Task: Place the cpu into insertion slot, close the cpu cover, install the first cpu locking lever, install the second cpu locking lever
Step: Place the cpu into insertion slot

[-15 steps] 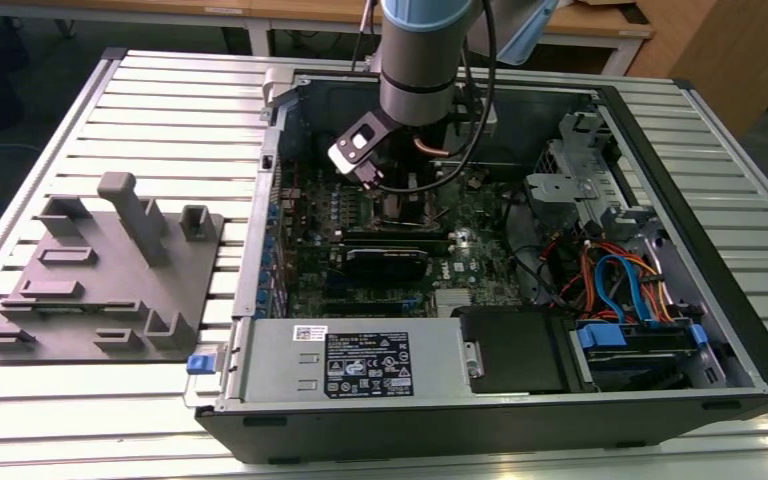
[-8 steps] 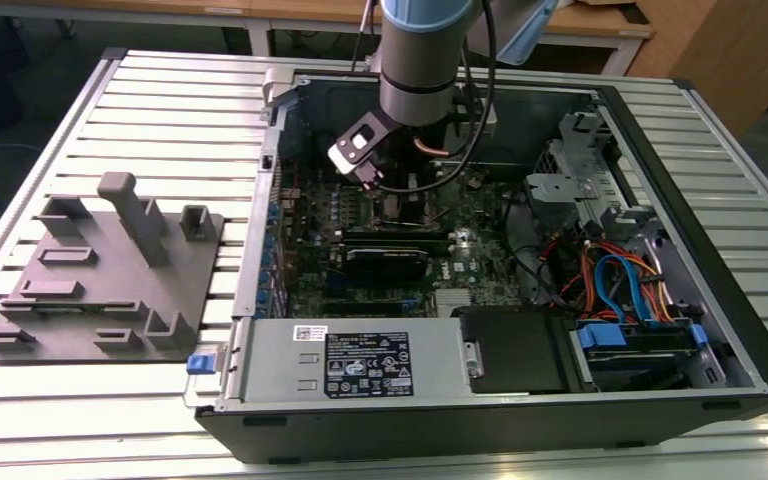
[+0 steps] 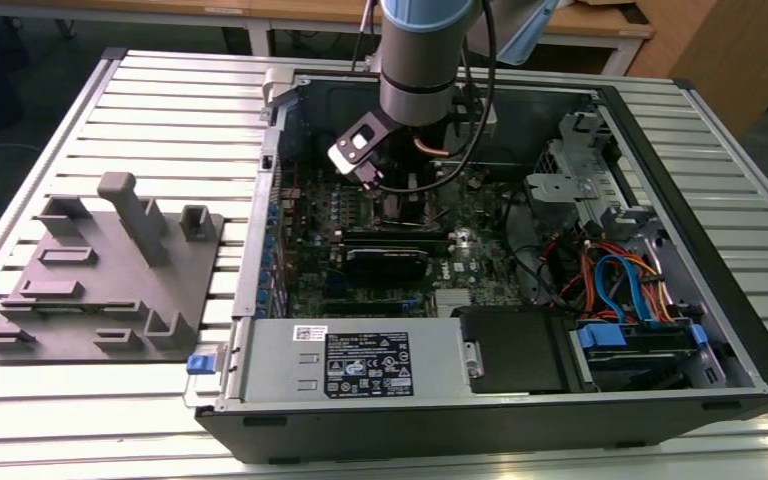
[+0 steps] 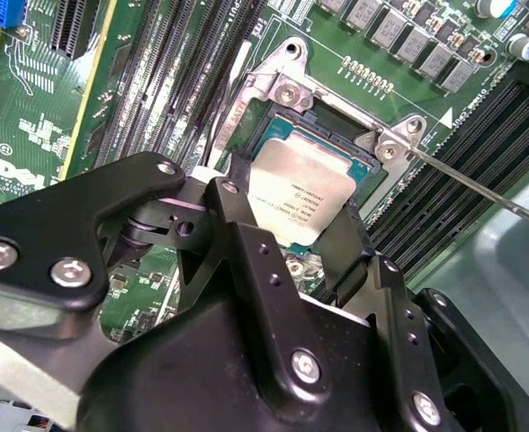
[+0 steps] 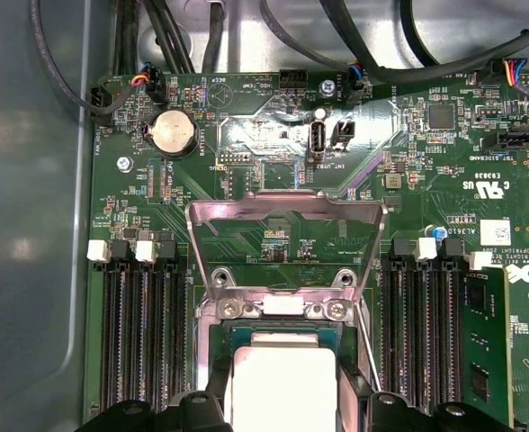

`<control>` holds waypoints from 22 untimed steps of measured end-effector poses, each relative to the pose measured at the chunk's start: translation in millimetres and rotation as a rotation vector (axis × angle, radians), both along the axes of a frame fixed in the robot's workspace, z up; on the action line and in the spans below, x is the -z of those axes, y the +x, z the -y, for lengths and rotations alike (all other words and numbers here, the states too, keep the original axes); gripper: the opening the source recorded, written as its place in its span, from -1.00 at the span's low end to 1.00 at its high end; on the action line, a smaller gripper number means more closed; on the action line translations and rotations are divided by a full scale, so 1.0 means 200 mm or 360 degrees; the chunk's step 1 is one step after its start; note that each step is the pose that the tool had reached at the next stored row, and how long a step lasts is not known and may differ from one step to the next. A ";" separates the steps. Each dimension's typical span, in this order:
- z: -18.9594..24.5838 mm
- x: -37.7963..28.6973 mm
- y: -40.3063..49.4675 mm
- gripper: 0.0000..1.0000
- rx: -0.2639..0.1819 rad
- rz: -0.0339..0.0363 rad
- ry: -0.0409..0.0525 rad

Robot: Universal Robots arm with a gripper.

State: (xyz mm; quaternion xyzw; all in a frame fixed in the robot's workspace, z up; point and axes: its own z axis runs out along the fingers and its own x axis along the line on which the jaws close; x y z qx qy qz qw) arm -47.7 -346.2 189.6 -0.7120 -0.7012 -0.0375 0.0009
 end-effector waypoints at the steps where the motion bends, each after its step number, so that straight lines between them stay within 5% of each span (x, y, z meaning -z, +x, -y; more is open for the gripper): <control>1: 0.000 0.000 0.000 0.08 0.0000 0.0000 0.0000; 22: 0.000 -0.005 0.000 0.22 0.0000 0.0000 0.0000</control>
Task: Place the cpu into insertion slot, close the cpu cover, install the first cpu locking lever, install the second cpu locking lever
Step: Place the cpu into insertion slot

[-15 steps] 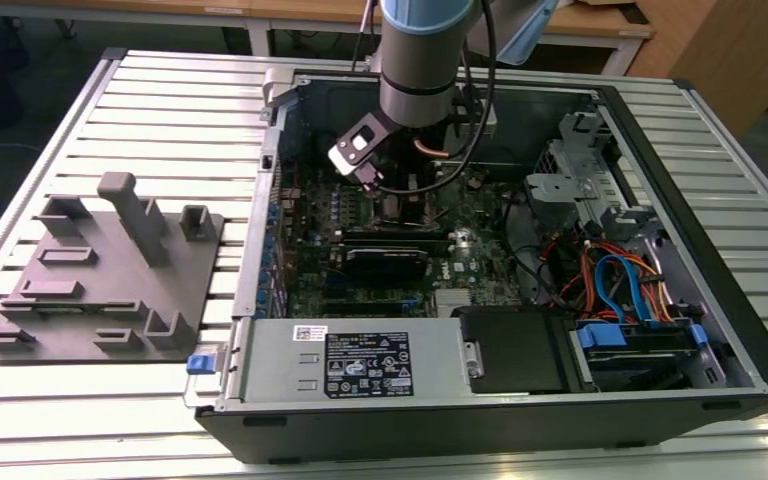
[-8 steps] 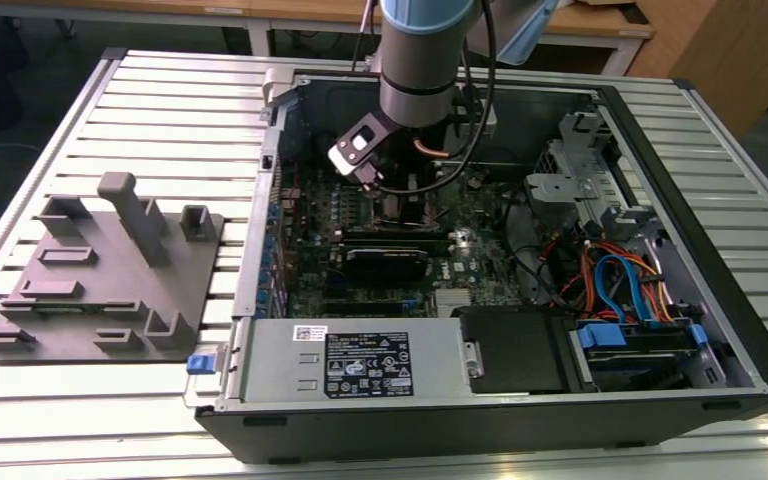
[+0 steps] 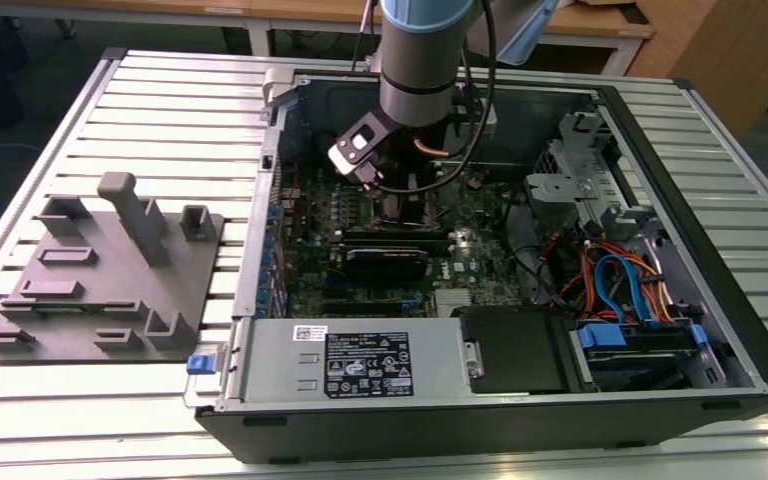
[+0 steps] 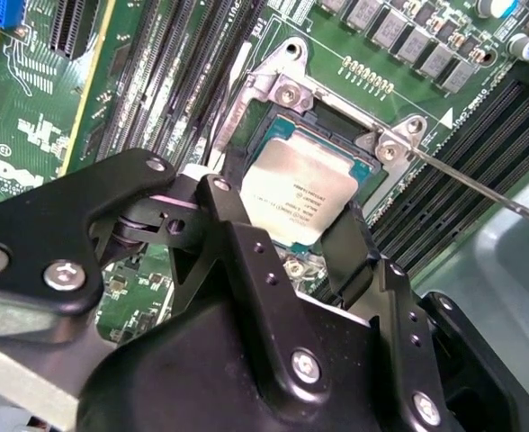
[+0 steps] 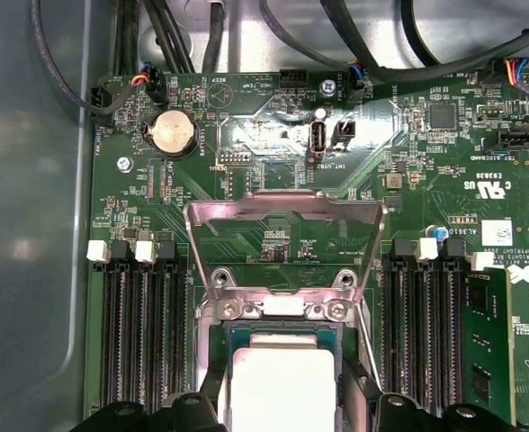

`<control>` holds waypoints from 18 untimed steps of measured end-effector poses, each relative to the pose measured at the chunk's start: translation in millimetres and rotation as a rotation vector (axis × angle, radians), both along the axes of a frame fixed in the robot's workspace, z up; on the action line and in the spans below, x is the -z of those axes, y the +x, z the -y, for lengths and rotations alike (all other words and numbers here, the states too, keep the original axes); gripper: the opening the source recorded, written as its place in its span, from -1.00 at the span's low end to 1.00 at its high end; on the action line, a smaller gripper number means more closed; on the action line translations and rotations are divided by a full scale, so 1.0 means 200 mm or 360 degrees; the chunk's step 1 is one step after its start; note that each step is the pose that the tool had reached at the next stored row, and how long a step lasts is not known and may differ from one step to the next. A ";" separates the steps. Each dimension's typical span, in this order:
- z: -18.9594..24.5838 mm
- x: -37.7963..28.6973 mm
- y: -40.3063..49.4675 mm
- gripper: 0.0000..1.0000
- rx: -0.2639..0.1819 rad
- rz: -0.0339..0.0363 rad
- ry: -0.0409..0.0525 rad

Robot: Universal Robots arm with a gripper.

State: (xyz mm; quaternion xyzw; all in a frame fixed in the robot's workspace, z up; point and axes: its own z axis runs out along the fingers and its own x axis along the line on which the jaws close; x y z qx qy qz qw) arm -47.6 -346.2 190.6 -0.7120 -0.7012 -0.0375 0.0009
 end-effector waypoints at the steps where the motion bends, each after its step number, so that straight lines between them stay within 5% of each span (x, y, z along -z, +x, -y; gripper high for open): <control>1: 0.000 -0.002 0.000 0.22 0.0000 0.0000 0.0000; 18: 0.000 -0.090 0.000 0.22 0.0000 0.0000 0.0000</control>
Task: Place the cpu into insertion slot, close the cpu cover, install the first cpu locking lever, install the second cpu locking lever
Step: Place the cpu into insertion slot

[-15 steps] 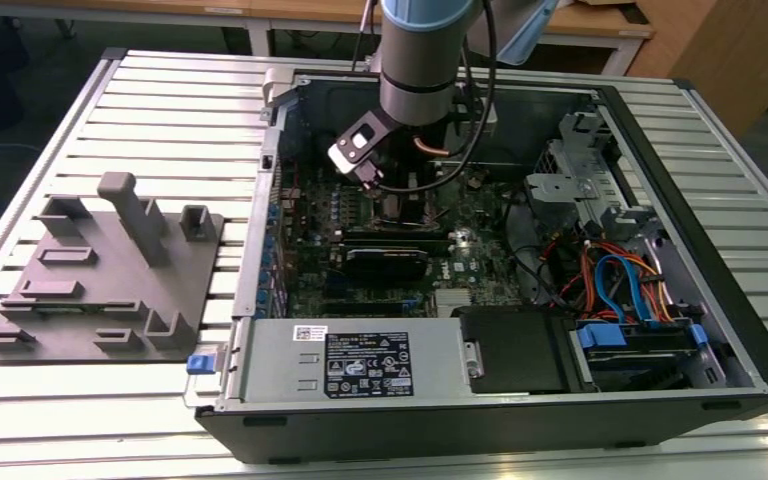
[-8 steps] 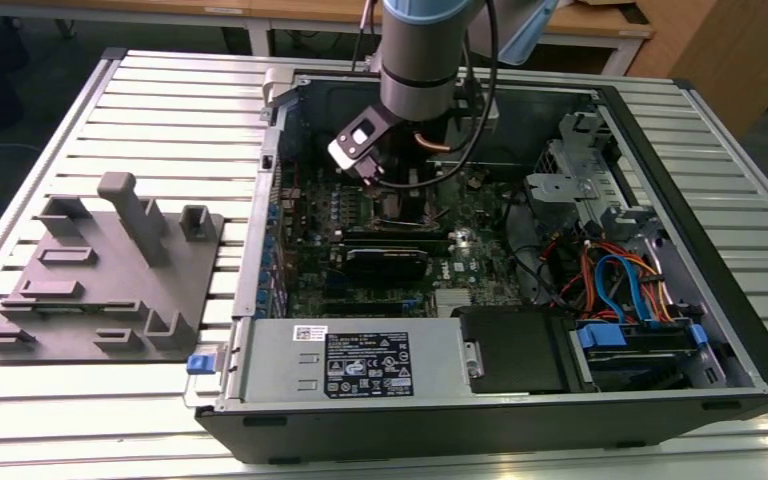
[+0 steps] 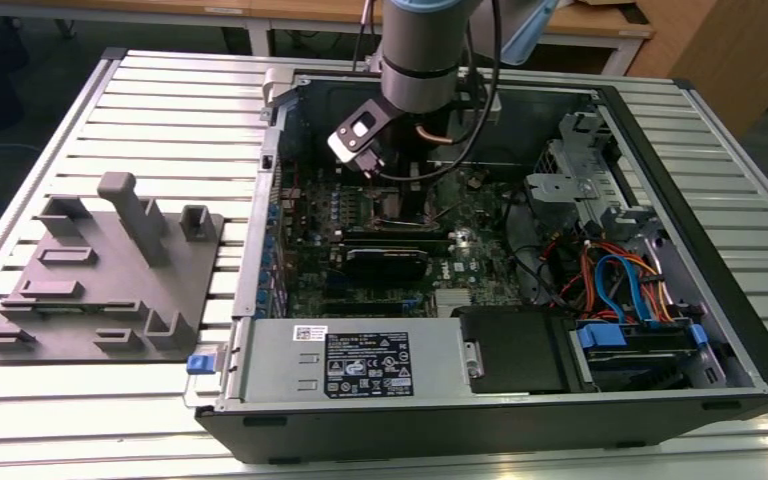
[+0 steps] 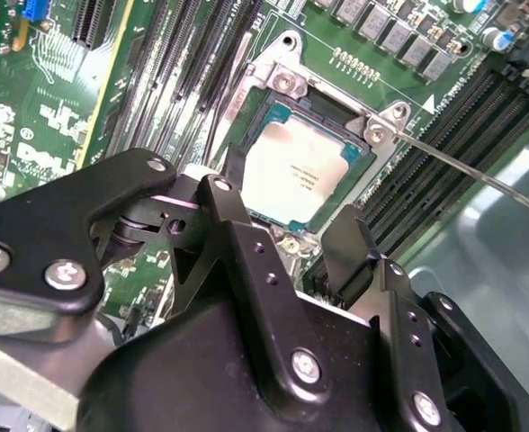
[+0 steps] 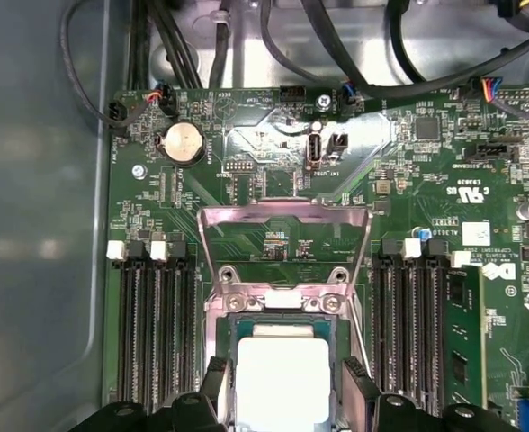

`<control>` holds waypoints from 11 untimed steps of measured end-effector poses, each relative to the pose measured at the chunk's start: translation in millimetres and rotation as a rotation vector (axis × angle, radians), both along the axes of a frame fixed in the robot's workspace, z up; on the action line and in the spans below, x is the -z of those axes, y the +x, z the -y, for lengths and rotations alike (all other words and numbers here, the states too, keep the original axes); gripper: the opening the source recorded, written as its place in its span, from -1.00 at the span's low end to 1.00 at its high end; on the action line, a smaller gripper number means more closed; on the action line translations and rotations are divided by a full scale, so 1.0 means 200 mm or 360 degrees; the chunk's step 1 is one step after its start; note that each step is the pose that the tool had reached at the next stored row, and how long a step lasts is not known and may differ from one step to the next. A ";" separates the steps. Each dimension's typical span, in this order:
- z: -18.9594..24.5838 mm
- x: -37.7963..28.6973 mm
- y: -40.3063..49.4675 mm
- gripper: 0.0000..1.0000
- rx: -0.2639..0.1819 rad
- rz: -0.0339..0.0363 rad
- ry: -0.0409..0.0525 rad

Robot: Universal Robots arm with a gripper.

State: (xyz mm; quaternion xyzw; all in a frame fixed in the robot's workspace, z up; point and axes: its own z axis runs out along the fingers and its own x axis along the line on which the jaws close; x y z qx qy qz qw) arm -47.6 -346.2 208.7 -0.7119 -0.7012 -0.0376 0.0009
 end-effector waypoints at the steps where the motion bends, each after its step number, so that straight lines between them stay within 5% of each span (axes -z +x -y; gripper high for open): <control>1: 0.000 -0.009 0.000 0.22 0.0000 0.0000 0.0000; 8: 0.000 -0.034 0.000 0.18 0.0000 0.0000 0.0001; 11: 0.000 -0.035 0.000 -0.18 0.0000 -0.0001 0.0000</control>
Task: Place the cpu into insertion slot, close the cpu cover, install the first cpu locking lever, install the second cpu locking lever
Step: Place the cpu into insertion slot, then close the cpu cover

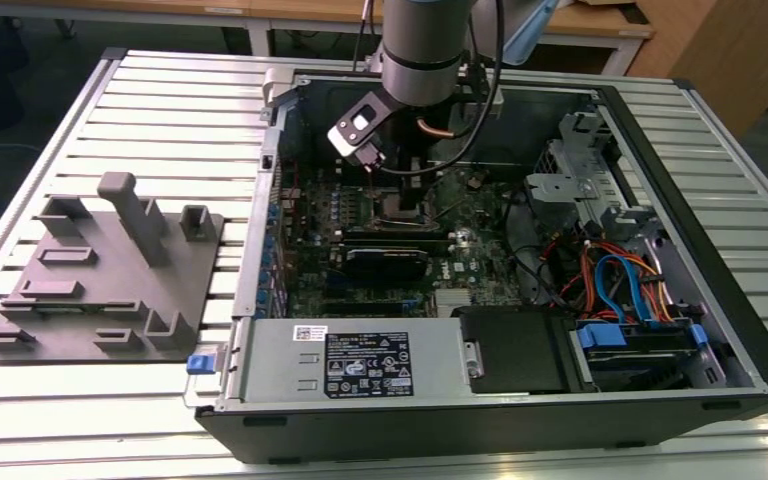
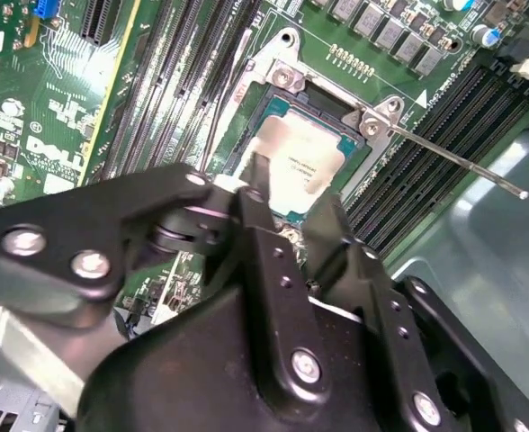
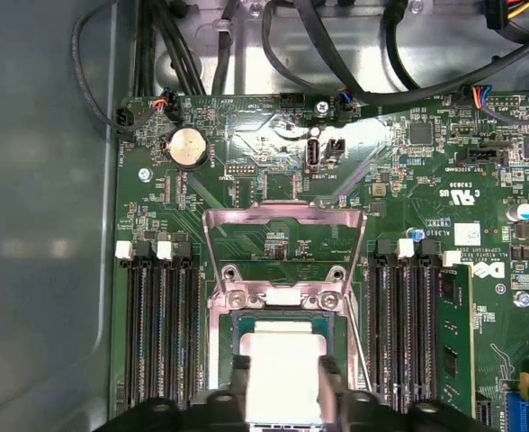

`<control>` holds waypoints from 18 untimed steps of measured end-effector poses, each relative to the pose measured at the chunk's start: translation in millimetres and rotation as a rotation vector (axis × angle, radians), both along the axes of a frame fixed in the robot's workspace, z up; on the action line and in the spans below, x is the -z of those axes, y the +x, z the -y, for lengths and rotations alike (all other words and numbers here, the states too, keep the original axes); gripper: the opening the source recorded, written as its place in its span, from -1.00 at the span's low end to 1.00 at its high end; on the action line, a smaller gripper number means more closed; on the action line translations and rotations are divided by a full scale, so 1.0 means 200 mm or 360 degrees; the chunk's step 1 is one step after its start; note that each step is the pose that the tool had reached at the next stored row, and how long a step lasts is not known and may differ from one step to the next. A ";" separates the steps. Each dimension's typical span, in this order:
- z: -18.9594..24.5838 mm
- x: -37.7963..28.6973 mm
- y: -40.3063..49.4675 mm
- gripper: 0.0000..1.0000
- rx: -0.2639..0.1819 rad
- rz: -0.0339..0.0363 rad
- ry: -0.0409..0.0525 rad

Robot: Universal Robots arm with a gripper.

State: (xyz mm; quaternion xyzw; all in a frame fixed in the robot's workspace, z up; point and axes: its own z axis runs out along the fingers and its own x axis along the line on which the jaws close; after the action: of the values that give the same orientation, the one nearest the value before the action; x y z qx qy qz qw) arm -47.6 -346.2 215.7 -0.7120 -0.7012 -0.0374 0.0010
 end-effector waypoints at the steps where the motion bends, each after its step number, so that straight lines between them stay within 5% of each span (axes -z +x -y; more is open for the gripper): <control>1: 0.000 0.000 0.000 -0.18 0.0000 0.0000 0.0000; 9: 0.000 0.000 0.000 -0.77 0.0000 0.0000 0.0000; 18: 0.000 0.000 0.000 -0.79 0.0000 -0.0001 0.0000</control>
State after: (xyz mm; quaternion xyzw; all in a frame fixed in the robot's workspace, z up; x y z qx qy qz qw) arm -47.6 -346.2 215.7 -0.7120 -0.7012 -0.0373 0.0012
